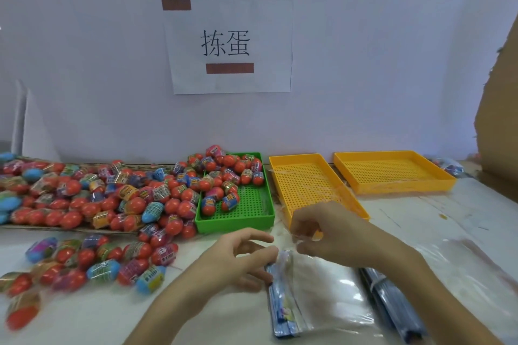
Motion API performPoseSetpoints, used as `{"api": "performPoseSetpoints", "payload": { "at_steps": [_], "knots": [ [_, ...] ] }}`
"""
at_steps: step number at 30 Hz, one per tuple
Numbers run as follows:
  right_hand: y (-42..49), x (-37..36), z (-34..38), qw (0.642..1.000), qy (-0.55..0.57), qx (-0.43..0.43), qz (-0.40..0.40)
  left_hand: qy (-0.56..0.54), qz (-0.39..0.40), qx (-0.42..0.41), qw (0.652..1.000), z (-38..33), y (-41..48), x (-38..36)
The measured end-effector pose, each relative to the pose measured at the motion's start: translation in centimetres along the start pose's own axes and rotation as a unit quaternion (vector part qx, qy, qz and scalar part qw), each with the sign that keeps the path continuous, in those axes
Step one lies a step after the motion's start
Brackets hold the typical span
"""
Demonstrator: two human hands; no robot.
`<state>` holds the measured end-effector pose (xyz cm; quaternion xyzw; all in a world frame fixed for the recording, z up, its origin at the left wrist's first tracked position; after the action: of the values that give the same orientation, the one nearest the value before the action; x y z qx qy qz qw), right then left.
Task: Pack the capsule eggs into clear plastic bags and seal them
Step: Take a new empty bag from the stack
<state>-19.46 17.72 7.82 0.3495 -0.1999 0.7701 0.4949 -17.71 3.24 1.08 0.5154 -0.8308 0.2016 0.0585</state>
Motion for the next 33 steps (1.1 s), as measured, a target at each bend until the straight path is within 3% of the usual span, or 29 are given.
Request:
{"api": "performPoseSetpoints", "payload": {
  "at_steps": [6, 12, 15, 20, 23, 28, 33],
  "knots": [
    [1.7, 2.1, 4.0, 0.985, 0.119, 0.071, -0.098, 0.01, -0.002, -0.031, 0.999, -0.2, 0.3, 0.4],
    [3.6, 2.6, 4.5, 0.918, 0.324, 0.09, -0.21, -0.036, -0.219, -0.104, 0.969, -1.4, -0.4, 5.8],
    [3.9, 1.2, 2.6, 0.892, 0.4, 0.043, -0.208, -0.094, -0.276, -0.12, 0.949, -1.1, -0.9, 7.6],
    [3.3, 0.1, 0.9, 0.92, 0.367, -0.008, -0.135, -0.183, -0.334, -0.144, 0.913, -0.9, -2.0, 9.6],
    [3.2, 0.7, 1.0, 0.909, 0.384, 0.012, -0.162, -0.2, -0.34, -0.15, 0.907, -1.1, -2.2, 9.8],
    [3.4, -0.1, 1.2, 0.906, 0.402, 0.008, -0.132, -0.183, -0.337, -0.153, 0.911, -1.0, -2.2, 10.2],
    [3.3, -1.2, 1.0, 0.947, 0.313, -0.017, -0.077, -0.215, -0.355, -0.159, 0.896, -0.9, -2.5, 10.9]
  ]
}}
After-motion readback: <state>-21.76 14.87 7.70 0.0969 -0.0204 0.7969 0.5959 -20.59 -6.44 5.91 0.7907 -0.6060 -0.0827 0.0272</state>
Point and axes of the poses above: each hand's wrist, its own y-axis towards the middle knuckle, its own x-axis out of the back of the hand, z = x × y, the point moved 10 cm from there along y, towards the middle knuckle, and after that the axes turned 15 degrees about y, right-handed, at the moved point
